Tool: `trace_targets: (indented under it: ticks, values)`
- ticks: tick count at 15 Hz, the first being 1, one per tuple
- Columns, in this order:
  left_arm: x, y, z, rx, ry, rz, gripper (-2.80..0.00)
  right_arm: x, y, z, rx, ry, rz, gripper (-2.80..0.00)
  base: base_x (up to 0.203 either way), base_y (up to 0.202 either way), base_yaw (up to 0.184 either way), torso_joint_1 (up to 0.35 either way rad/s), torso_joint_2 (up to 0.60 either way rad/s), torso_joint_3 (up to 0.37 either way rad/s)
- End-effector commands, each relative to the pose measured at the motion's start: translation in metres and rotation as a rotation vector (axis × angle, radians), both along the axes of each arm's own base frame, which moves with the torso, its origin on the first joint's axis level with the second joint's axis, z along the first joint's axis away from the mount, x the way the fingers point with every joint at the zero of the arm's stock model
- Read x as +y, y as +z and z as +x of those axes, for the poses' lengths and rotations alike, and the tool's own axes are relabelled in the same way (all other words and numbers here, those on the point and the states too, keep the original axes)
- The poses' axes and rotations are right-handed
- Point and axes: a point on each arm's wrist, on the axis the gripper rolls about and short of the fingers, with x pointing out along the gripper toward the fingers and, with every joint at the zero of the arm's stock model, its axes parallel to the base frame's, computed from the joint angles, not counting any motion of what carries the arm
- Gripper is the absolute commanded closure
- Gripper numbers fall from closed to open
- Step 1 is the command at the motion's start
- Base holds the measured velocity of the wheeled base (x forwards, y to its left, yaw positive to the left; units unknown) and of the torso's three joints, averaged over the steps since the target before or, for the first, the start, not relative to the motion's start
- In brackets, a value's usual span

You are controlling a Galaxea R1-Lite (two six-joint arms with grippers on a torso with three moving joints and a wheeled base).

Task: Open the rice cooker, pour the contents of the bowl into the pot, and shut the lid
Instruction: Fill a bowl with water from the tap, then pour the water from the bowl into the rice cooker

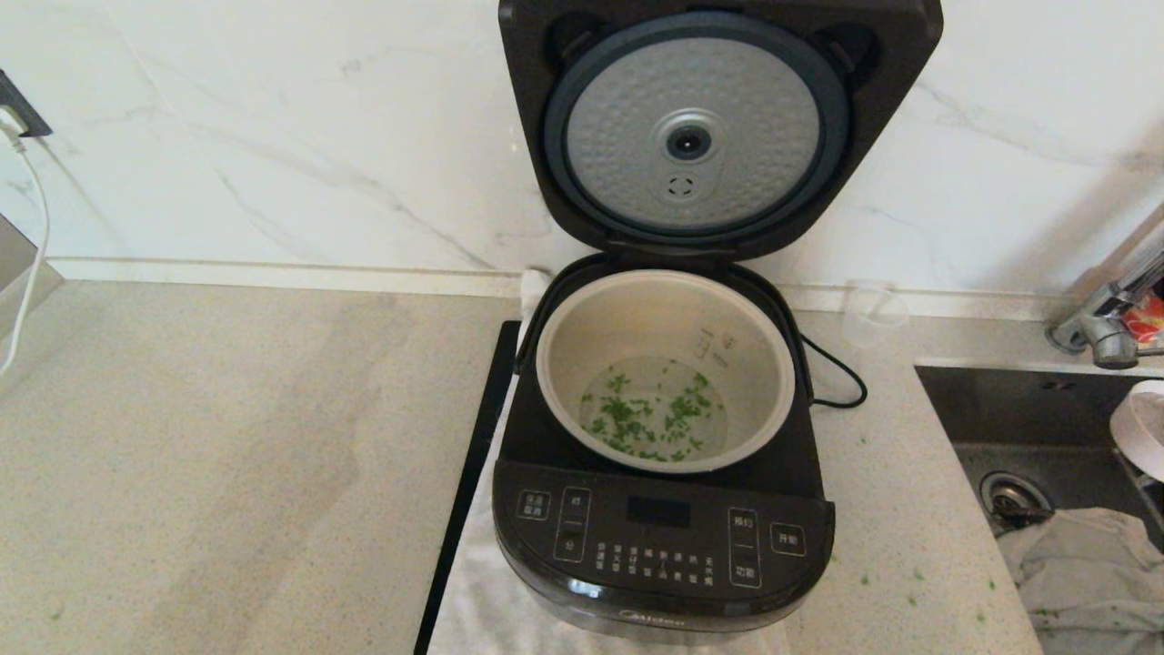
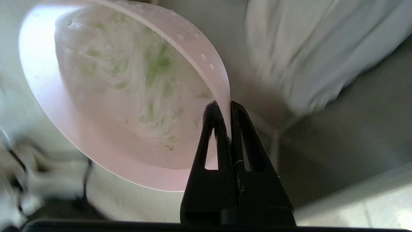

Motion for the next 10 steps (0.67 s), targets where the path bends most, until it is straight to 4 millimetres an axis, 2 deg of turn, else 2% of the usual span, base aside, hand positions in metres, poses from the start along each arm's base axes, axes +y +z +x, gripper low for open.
trace_targets:
  ticks: [1,6,10]
  values:
    - [0.000,0.000,0.000,0.001,0.000,0.000,0.00,0.046,0.018,0.001,0.000,0.084,0.000,0.00,0.000,0.000,0.000,0.000,0.00,0.000]
    - [0.000,0.000,0.000,-0.001,-0.001,0.000,0.00,0.141,0.049,0.003,0.001,0.293,-0.065,0.00,0.000,0.000,0.000,0.000,0.00,0.000]
    - [0.000,0.000,0.000,-0.001,-0.001,0.000,0.00,0.218,0.080,-0.010,-0.009,0.485,-0.073,0.00,0.000,0.000,0.000,0.000,0.00,0.000]
